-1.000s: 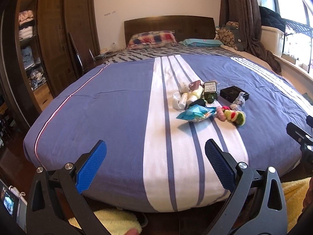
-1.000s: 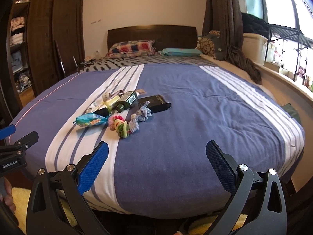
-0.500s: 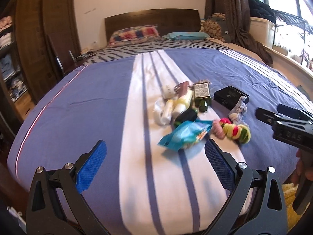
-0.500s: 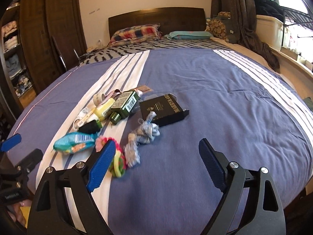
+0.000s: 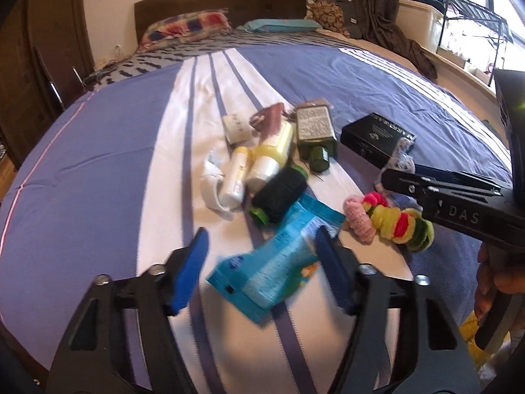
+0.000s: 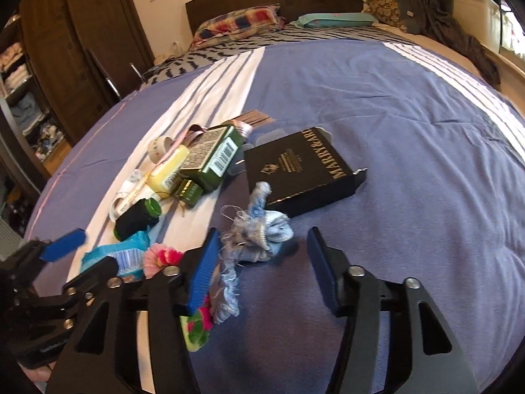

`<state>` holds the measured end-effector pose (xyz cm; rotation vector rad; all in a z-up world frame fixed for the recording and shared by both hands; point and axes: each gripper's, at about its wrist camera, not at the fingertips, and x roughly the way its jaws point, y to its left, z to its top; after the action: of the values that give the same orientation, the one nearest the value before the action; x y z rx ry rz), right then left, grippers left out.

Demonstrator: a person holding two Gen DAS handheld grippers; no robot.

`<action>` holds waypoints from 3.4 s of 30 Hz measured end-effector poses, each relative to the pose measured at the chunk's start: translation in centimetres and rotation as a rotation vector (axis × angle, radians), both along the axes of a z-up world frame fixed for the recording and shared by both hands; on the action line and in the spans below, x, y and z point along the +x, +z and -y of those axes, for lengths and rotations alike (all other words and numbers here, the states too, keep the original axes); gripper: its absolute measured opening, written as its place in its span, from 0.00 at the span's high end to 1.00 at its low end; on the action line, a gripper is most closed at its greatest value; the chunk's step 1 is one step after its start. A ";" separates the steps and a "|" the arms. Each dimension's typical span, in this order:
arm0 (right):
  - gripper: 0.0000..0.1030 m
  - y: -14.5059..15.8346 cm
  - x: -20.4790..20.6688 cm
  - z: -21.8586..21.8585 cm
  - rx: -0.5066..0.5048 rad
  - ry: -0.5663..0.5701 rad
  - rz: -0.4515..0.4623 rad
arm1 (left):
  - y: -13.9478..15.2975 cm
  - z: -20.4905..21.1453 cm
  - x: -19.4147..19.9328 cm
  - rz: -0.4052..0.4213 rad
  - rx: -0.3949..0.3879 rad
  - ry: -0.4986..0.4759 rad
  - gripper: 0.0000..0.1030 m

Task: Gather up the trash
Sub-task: 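Grasp the blue wet-wipe packet with the left tool while the right grasps the blue cloth scrap, then carry both items down to the bin and open both tools to drop them, then raise both tools back over the bed and grasp the hair ties with the right tool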

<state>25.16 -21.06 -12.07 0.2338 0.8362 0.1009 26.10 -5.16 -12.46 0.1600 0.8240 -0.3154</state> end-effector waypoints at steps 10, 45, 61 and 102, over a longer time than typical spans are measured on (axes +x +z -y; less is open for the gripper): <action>0.73 2.5 -1.2 -1.2 -0.063 0.029 0.079 | 0.0 -0.1 -1.2 -0.006 -0.027 -0.017 0.78; 0.73 9.2 -21.7 -1.8 -0.120 0.099 0.249 | 8.0 -3.1 -20.8 0.197 -0.115 -0.043 0.93; 0.73 -6.4 -23.7 -3.9 -0.064 0.158 -0.141 | -8.6 -1.8 -22.5 -0.232 -0.065 -0.071 0.93; 0.10 0.8 -19.7 0.1 -0.089 0.025 0.040 | -1.7 -4.6 -18.1 -0.095 -0.025 0.023 0.08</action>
<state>5.43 -21.17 -11.31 0.1370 0.8023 0.0912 8.04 -0.52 -14.13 0.1124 0.9151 -0.3138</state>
